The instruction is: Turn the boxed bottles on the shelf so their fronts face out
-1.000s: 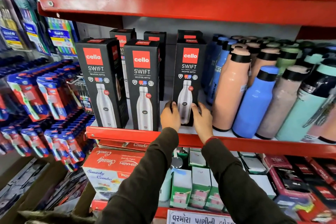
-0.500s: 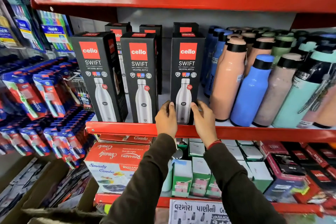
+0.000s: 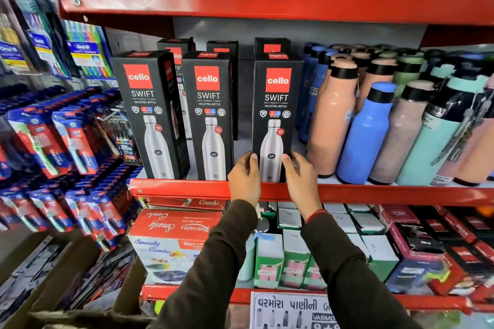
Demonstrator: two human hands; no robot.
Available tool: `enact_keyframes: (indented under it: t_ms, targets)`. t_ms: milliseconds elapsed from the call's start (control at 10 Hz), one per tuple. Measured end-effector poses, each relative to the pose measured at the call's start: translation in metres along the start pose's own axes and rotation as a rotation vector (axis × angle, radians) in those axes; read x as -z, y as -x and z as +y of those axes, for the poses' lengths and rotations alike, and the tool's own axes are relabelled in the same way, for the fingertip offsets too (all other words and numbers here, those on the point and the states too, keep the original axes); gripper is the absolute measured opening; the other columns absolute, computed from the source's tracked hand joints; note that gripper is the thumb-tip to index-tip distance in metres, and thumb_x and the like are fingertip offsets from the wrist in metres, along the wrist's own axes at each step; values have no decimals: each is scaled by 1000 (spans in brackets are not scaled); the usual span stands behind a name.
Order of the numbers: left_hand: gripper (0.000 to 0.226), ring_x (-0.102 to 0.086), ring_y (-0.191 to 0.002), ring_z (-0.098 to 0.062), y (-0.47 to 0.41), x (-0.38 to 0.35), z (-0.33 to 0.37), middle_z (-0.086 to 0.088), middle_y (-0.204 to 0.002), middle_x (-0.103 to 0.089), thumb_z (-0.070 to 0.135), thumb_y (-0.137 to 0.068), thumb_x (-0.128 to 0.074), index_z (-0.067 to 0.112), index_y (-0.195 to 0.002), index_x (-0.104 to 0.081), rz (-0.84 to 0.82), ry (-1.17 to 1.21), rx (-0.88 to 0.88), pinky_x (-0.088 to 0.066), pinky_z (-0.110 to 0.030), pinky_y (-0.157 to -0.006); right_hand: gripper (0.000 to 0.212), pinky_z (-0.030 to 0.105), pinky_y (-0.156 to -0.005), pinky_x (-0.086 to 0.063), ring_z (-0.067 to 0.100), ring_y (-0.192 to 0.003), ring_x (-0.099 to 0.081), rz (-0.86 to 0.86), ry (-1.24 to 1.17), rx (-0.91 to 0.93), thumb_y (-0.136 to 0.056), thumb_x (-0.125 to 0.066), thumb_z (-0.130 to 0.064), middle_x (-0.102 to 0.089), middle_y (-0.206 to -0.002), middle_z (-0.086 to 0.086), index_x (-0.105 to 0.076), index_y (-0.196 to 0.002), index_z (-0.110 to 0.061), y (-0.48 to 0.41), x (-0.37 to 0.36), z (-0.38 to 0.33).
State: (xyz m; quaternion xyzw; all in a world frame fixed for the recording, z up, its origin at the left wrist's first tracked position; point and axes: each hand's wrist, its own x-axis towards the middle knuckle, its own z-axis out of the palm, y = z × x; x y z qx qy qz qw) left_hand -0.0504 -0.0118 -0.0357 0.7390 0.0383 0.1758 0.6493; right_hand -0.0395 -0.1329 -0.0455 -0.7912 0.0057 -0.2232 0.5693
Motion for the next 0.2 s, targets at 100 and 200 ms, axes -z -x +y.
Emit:
enact_keyframes:
  t_ms: [100, 200]
  targets:
    - [39, -53, -109, -8, -1, 2, 1, -11, -131, -63, 27, -102, -45, 7, -134, -55, -5, -14, -11, -36, -17, -95, 39, 27, -96, -44, 14, -110, -60, -10, 24, -6, -98, -52, -31, -66, -125, 8, -58, -130, -10, 1, 1, -3]
    - [39, -54, -126, -20, -1, 0, -6, -12, -136, -59, 26, -103, -44, 7, -136, -52, 8, -18, -24, -38, -22, -103, 41, 34, -103, -46, 14, -113, -59, -41, 10, -47, -98, -52, -33, -64, -128, 8, -55, -133, -11, -3, 5, -5]
